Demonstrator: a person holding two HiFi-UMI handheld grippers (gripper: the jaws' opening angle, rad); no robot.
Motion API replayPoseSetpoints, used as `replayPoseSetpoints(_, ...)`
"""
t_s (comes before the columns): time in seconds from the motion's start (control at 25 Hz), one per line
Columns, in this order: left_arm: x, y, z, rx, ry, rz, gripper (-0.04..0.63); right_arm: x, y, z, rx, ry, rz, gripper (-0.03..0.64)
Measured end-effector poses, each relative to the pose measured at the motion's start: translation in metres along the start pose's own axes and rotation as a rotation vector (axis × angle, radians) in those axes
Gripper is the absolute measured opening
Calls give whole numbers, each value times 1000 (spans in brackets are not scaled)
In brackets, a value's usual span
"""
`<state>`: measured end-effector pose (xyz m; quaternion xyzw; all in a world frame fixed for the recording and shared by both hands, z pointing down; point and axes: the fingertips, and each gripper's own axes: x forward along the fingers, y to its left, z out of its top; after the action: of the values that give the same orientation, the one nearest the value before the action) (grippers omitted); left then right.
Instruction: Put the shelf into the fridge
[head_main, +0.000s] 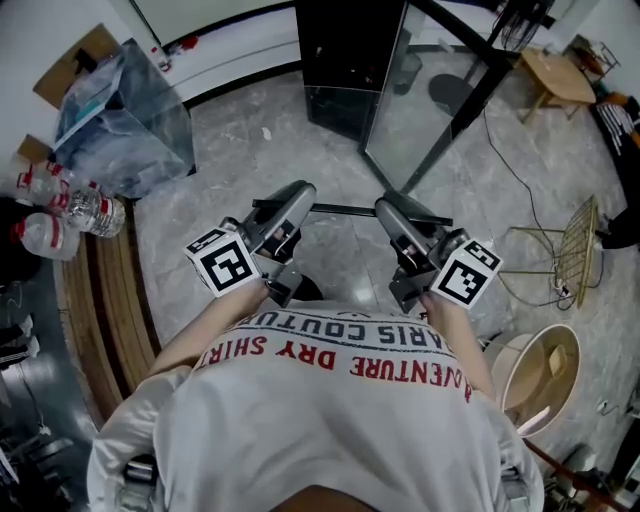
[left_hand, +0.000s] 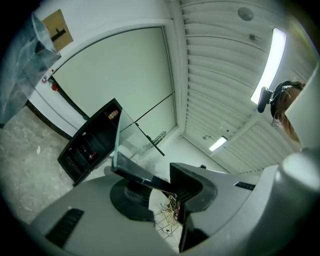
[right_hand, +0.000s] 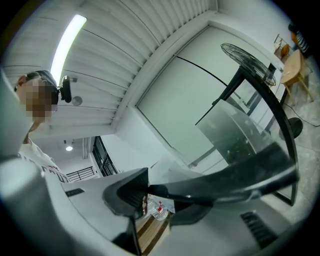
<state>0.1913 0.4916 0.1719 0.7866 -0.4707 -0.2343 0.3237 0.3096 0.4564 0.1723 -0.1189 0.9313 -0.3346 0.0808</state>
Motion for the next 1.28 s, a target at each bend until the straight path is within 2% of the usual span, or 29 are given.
replayPoseSetpoints(0.48, 15, 48, 15, 3, 17, 15, 123, 39, -34, -2, -1, 22, -13, 134)
replayPoseSetpoints(0.72, 42, 93, 53, -13, 39, 14, 123, 90, -66, 15, 5, 27, -38, 135)
replayPoseSetpoints(1.28, 119, 221, 154, -48, 154, -14, 124, 226, -159, 51, 39, -26, -138, 137)
